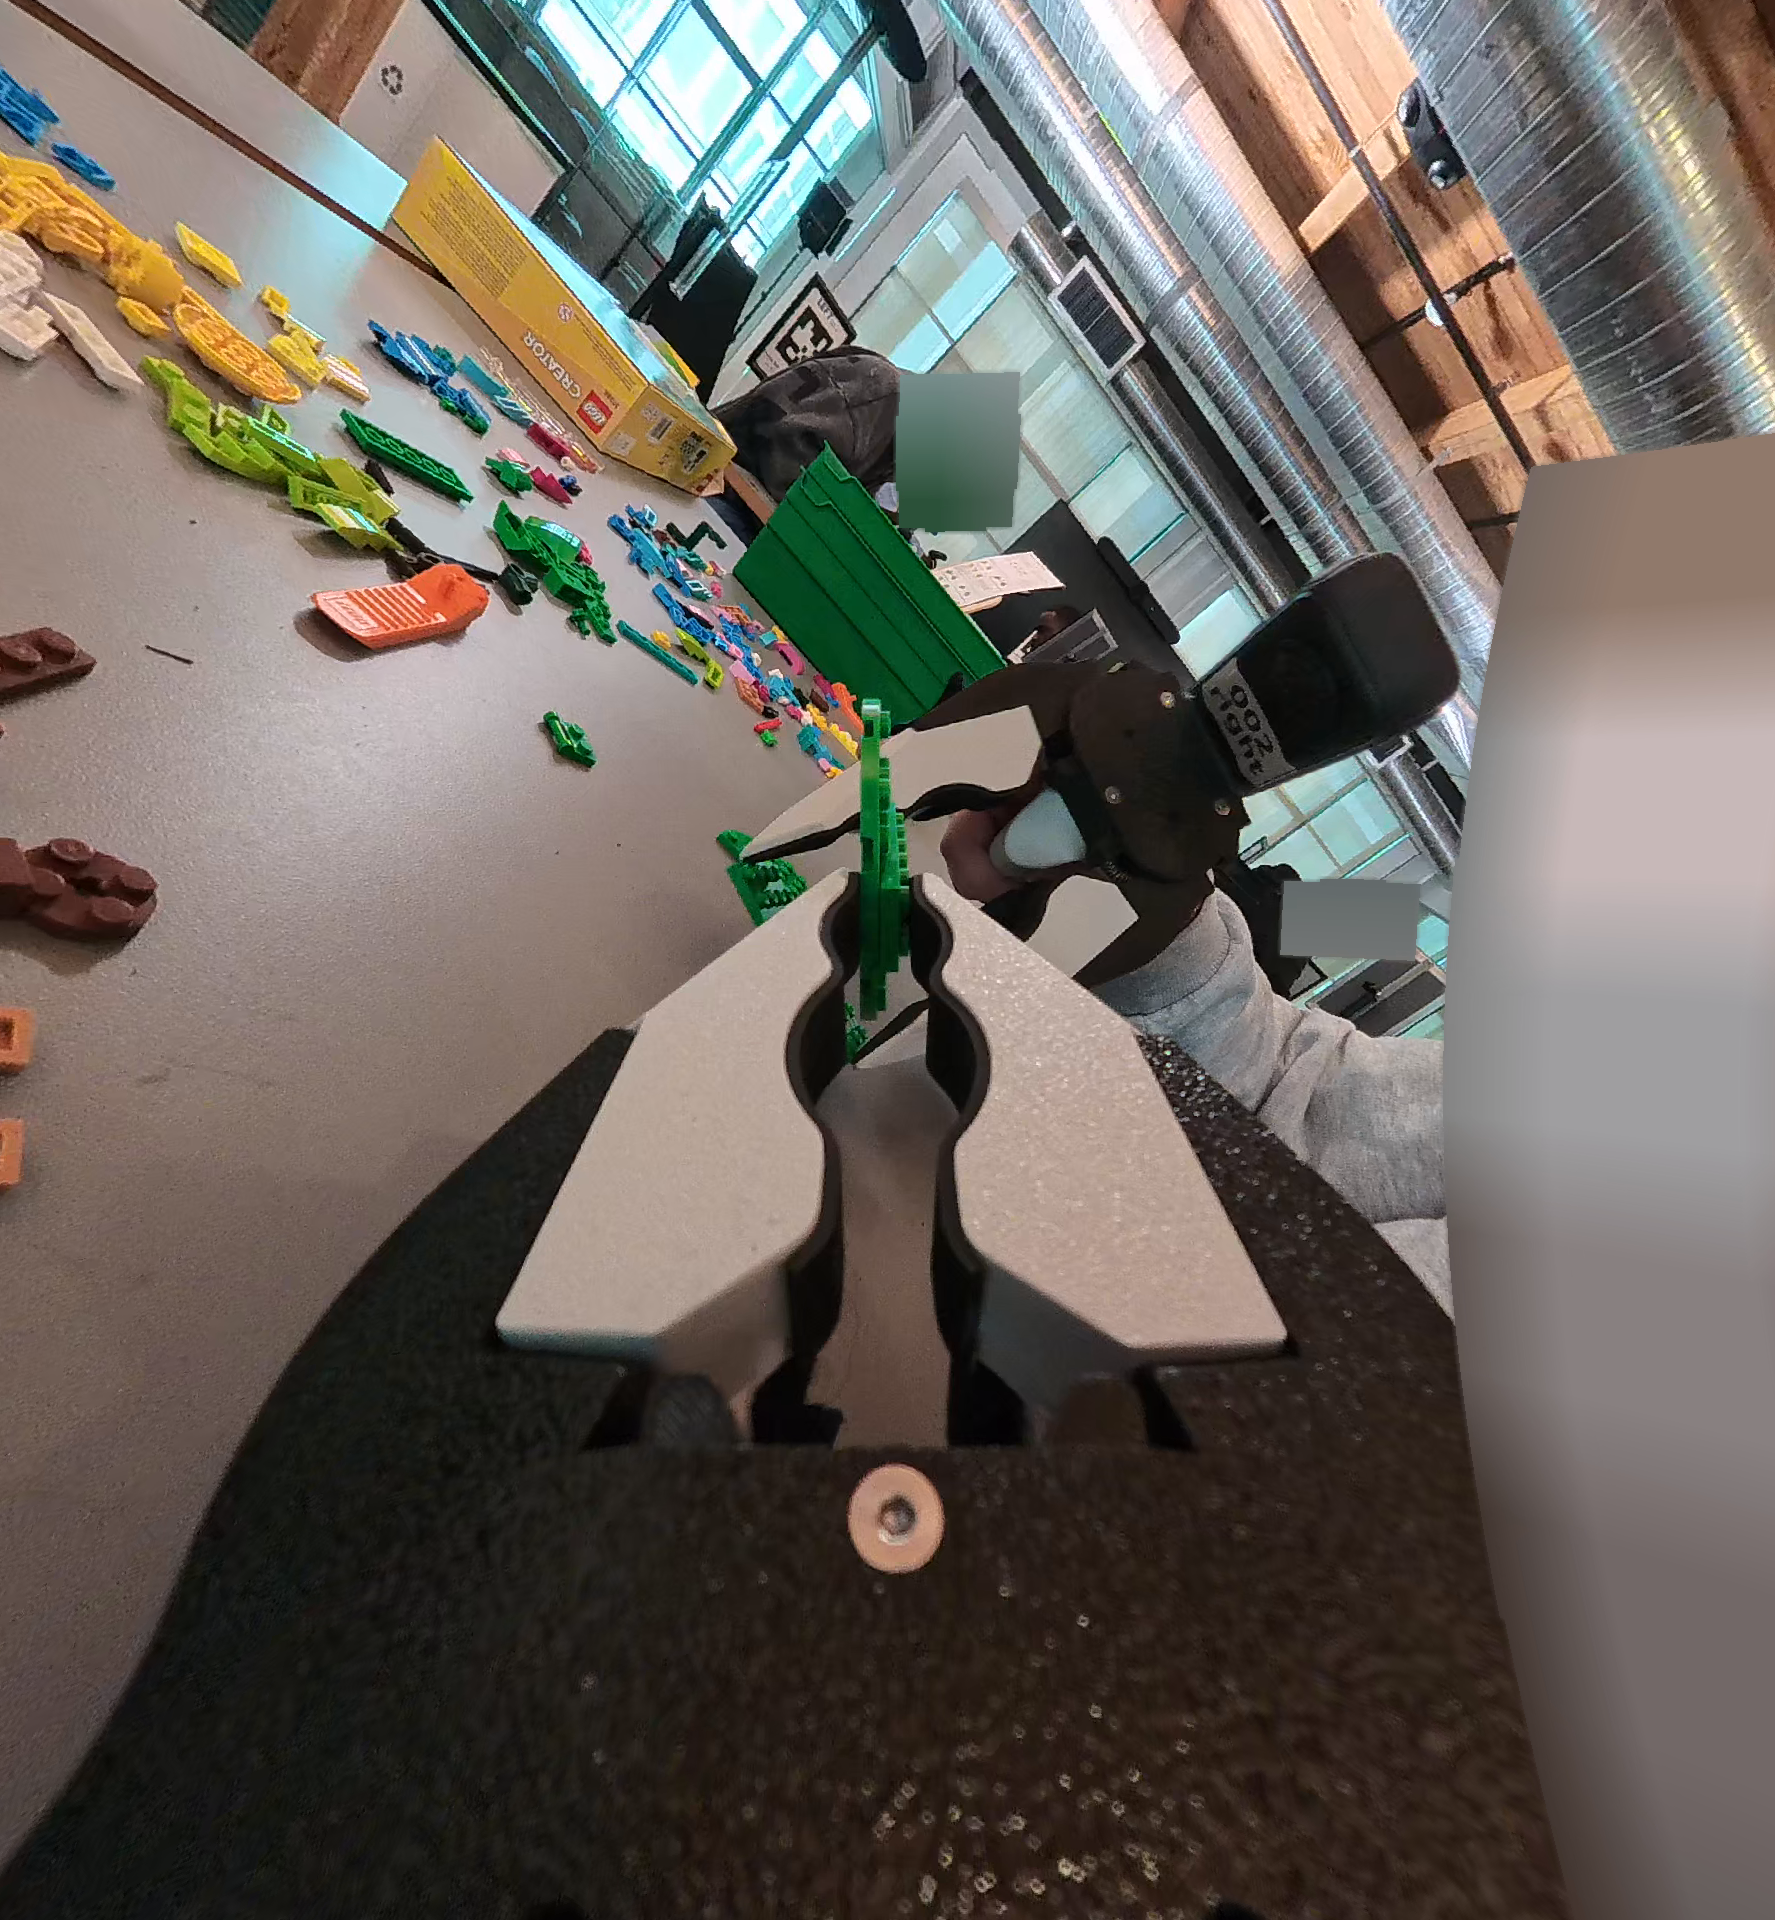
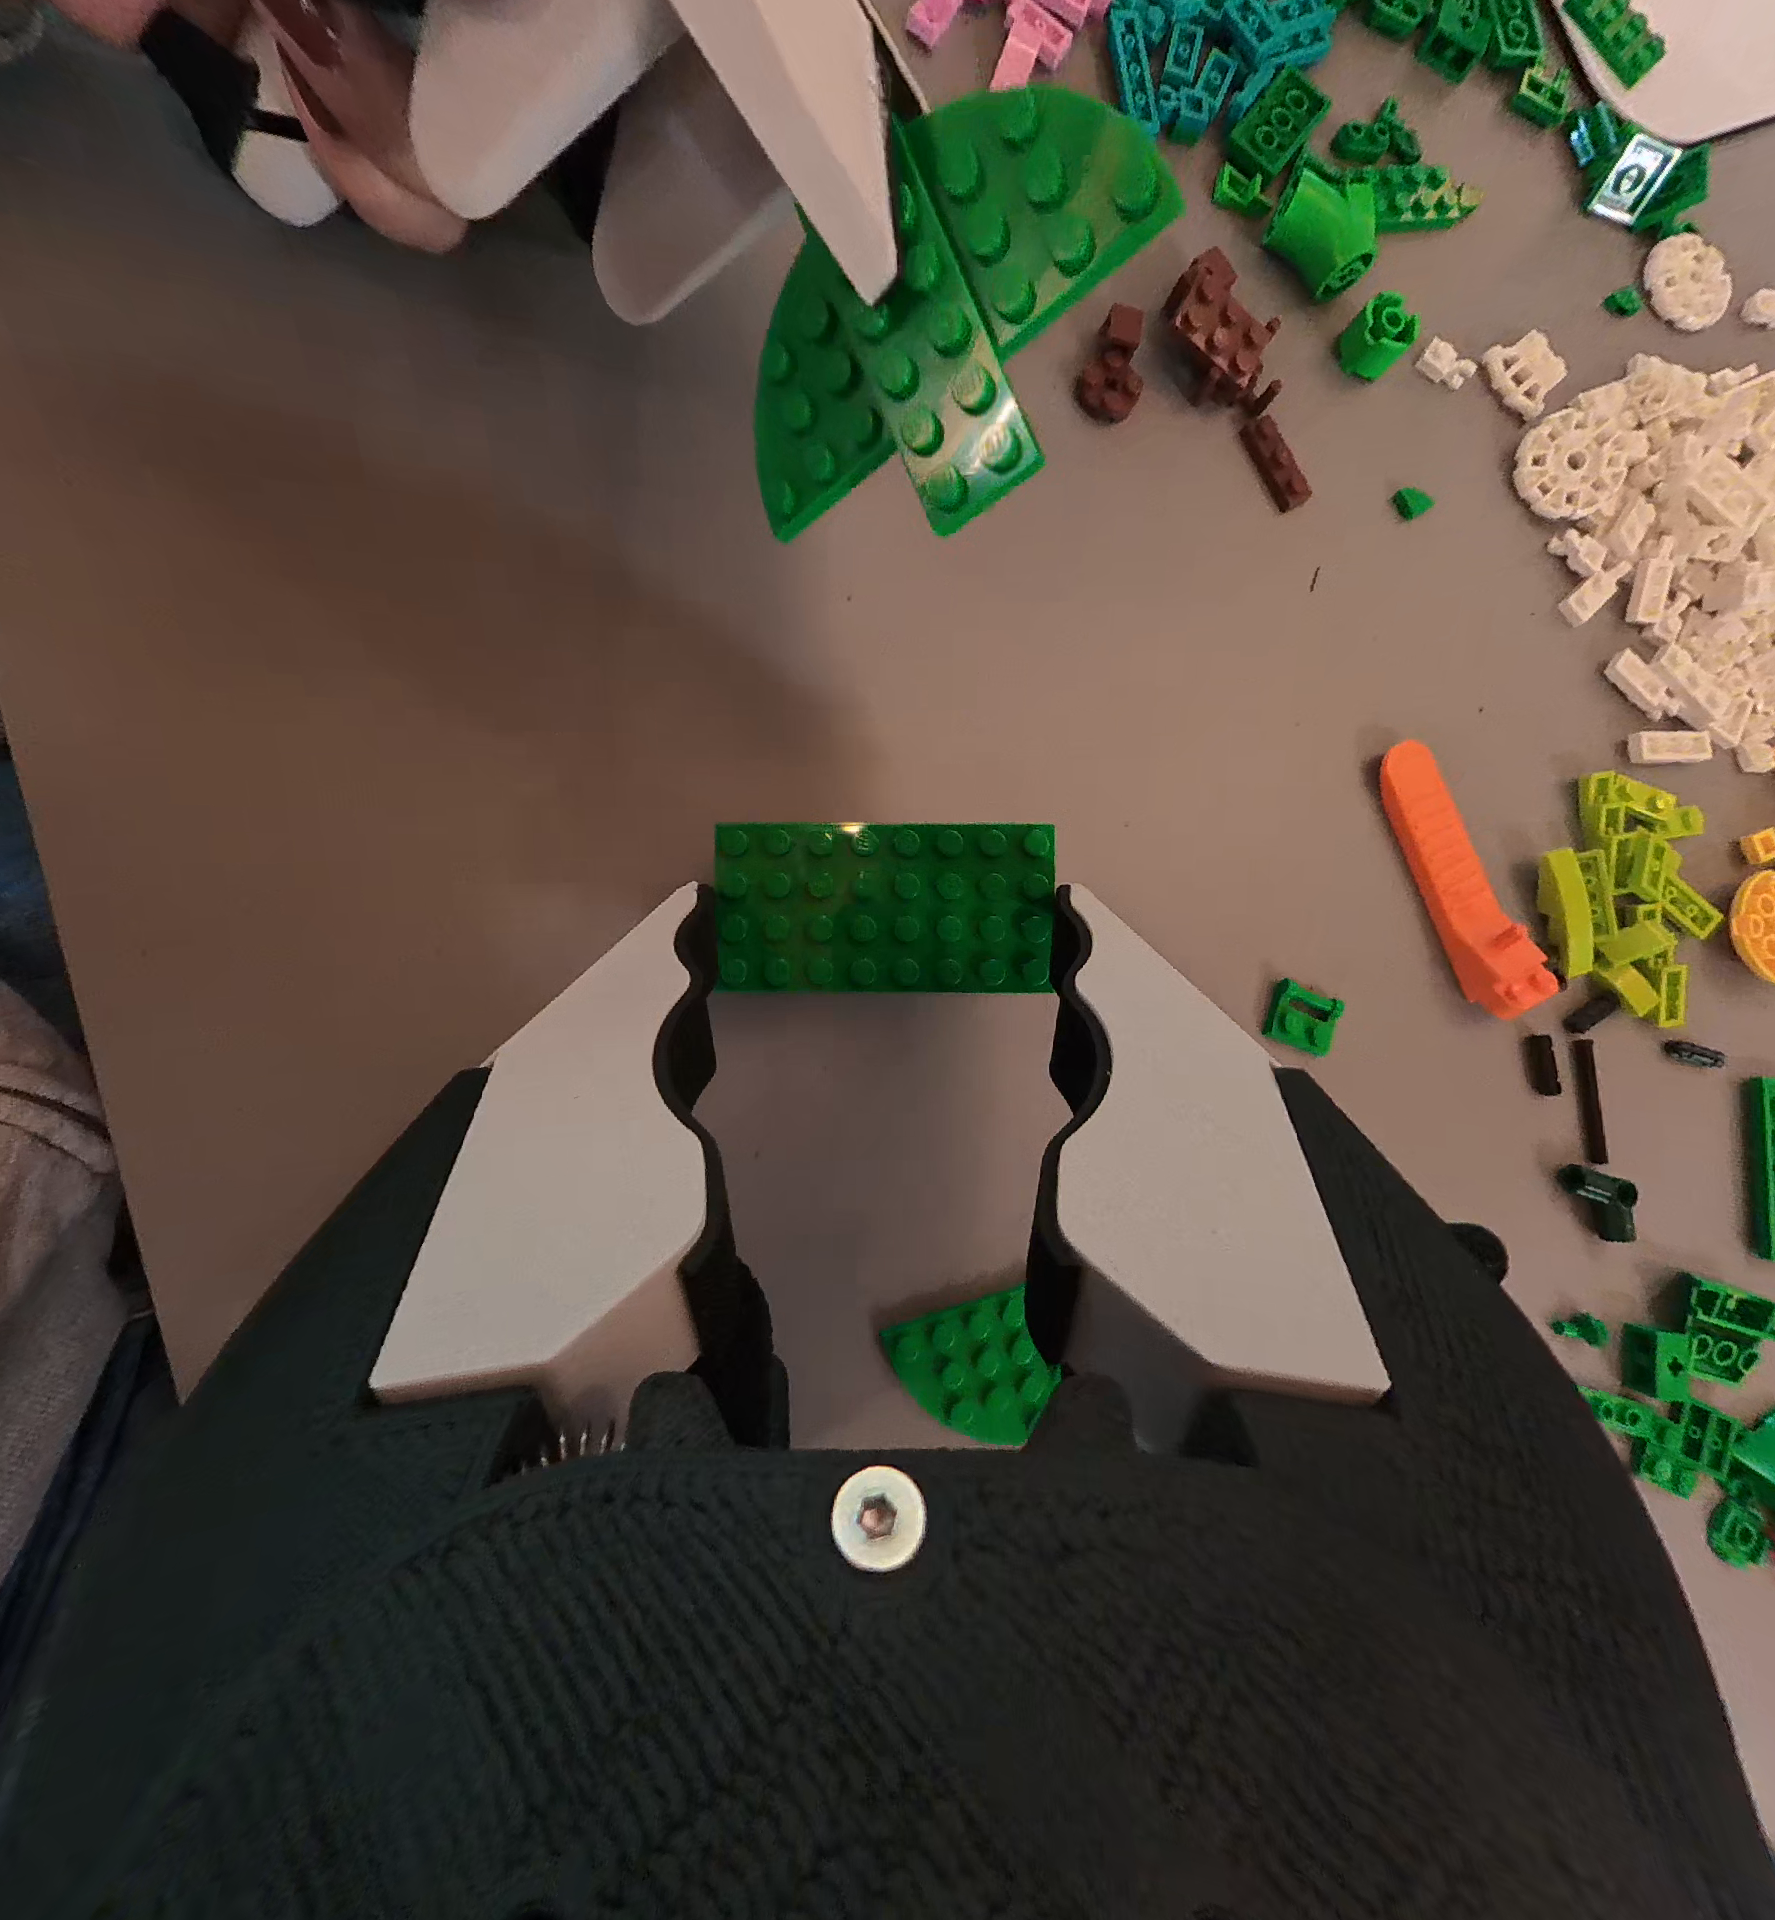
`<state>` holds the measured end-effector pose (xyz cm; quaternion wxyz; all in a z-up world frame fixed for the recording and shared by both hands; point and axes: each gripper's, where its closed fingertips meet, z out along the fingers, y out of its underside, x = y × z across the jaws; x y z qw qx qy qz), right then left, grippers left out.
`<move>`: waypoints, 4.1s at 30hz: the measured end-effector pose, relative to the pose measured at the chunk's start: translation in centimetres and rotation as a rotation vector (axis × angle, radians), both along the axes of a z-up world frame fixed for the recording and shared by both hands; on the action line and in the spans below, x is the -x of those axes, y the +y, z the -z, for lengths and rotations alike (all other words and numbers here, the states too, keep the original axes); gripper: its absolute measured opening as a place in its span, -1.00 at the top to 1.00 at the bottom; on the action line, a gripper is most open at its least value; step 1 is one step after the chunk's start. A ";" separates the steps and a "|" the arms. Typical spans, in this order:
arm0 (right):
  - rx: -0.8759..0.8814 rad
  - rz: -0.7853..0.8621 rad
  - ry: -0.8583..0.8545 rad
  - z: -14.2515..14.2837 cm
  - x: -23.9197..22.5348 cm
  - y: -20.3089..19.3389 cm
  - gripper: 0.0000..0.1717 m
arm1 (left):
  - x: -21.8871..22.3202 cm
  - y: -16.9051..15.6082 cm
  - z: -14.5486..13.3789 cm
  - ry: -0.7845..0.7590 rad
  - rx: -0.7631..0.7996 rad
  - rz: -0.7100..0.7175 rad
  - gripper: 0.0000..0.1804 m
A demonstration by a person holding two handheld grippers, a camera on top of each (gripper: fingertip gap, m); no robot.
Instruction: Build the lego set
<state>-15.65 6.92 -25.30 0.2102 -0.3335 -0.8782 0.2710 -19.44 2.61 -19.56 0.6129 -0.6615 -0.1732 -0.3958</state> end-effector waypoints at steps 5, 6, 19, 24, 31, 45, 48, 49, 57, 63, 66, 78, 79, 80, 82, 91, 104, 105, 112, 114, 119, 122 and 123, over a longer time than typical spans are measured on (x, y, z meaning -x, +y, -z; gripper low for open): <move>0.004 0.003 0.016 0.0 0.2 0.0 0.26 | 0.0 0.0 0.0 -0.001 0.001 -0.001 0.95; 0.007 0.001 0.018 0.0 0.2 0.0 0.26 | 0.0 0.0 0.0 -0.001 0.001 -0.001 0.95; 0.013 -0.010 0.040 0.0 0.2 -0.3 0.26 | 0.1 0.1 0.1 -0.005 0.008 -0.001 0.95; 0.016 -0.024 0.072 -0.3 0.5 -0.7 0.26 | 0.1 0.1 0.1 -0.007 0.009 -0.002 0.95; 0.004 -0.050 0.117 -1.0 0.8 -1.2 0.26 | 0.1 0.1 0.2 -0.008 0.014 -0.002 0.95; -0.258 -0.158 0.509 -4.9 2.1 -1.7 0.26 | -0.2 -0.4 -1.0 0.116 -0.056 -0.020 0.94; -0.393 -0.196 0.623 -5.9 2.3 -1.5 0.26 | -0.3 -0.7 -1.1 0.308 -0.054 -0.054 0.94; -0.439 -0.221 0.661 -6.1 2.2 -1.6 0.26 | -0.3 -0.8 -1.2 0.383 -0.055 -0.066 0.94; -0.952 -0.448 0.994 -7.8 1.8 -1.8 0.26 | -1.5 -1.8 -3.3 1.260 -0.144 -0.287 0.94; -1.292 -0.718 0.834 -4.3 2.0 0.5 0.26 | -0.6 -1.2 -1.9 1.523 -0.050 -0.379 0.94; -1.450 -0.928 0.733 -2.4 1.7 1.2 0.26 | -0.4 -1.3 -1.1 1.567 -0.014 -0.360 0.94; -1.659 -1.411 0.549 1.7 -0.3 0.9 0.26 | 0.0 -1.3 -1.0 1.579 -0.002 -0.375 0.94; -1.617 -1.427 0.528 1.9 -0.9 0.6 0.28 | 0.0 -1.3 -1.1 1.571 -0.006 -0.377 0.94; -1.574 -1.436 0.516 2.1 -1.5 0.3 0.36 | 0.0 -1.4 -1.2 1.564 -0.011 -0.378 0.94; -1.507 -1.414 0.505 1.9 -2.1 -0.2 0.34 | 0.0 -1.4 -1.2 1.556 -0.017 -0.379 0.94; -0.332 -0.306 -0.090 0.0 -2.1 -0.9 0.27 | 0.0 -1.6 -1.5 1.688 -0.011 -0.422 0.93; 0.015 -0.103 -0.311 2.5 -0.6 -0.2 0.37 | 0.1 -1.0 0.1 2.133 0.128 -0.453 0.95; 0.015 -0.099 -0.317 2.5 -0.5 -0.2 0.39 | 0.0 -0.8 0.3 2.155 0.132 -0.436 0.95; 0.008 0.010 -0.329 1.8 0.3 0.7 0.64 | -0.2 -0.2 1.6 2.308 0.191 -0.378 0.95; 0.013 0.087 -0.277 0.2 1.5 1.8 0.64 | -0.2 0.1 1.8 2.372 0.215 -0.373 0.94; 0.170 0.195 -0.207 -5.4 3.2 1.2 0.64 | -0.4 0.8 2.3 2.520 0.259 -0.369 0.95; 0.211 0.189 -0.245 -6.6 3.0 -0.2 0.64 | -0.6 0.9 2.0 2.531 0.249 -0.389 0.95; 0.205 0.191 -0.256 -6.7 2.9 -0.5 0.64 | -0.6 0.9 1.8 2.531 0.248 -0.402 0.95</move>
